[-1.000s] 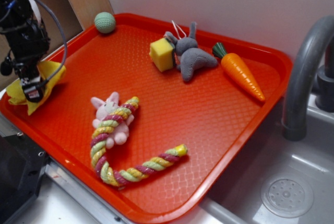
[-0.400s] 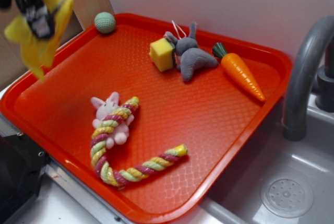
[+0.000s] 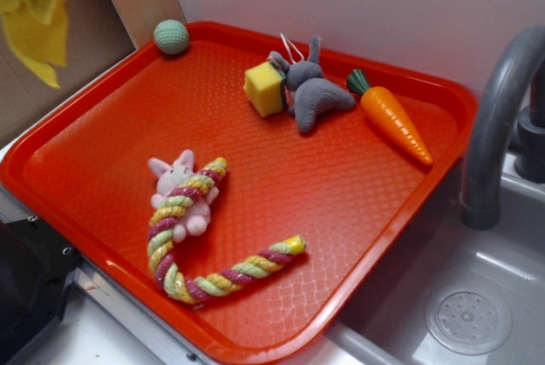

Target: Grab the yellow cloth.

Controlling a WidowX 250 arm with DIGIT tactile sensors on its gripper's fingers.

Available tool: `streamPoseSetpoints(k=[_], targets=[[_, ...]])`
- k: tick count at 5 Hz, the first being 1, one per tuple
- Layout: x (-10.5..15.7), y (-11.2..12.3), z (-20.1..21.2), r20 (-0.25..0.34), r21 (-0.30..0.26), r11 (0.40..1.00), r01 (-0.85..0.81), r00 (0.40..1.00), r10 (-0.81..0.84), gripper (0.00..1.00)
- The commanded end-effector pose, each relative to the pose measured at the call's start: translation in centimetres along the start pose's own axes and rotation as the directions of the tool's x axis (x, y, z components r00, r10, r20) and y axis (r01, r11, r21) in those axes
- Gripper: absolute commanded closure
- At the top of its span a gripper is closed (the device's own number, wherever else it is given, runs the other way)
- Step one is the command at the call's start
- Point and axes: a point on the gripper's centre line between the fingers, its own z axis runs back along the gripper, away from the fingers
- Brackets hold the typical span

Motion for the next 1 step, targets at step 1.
streamPoseSetpoints(k=[1], targets=[[0.05,1.61,0.88,0.044,0.077,0.996,-0.043,0.998,0.040,1.00]])
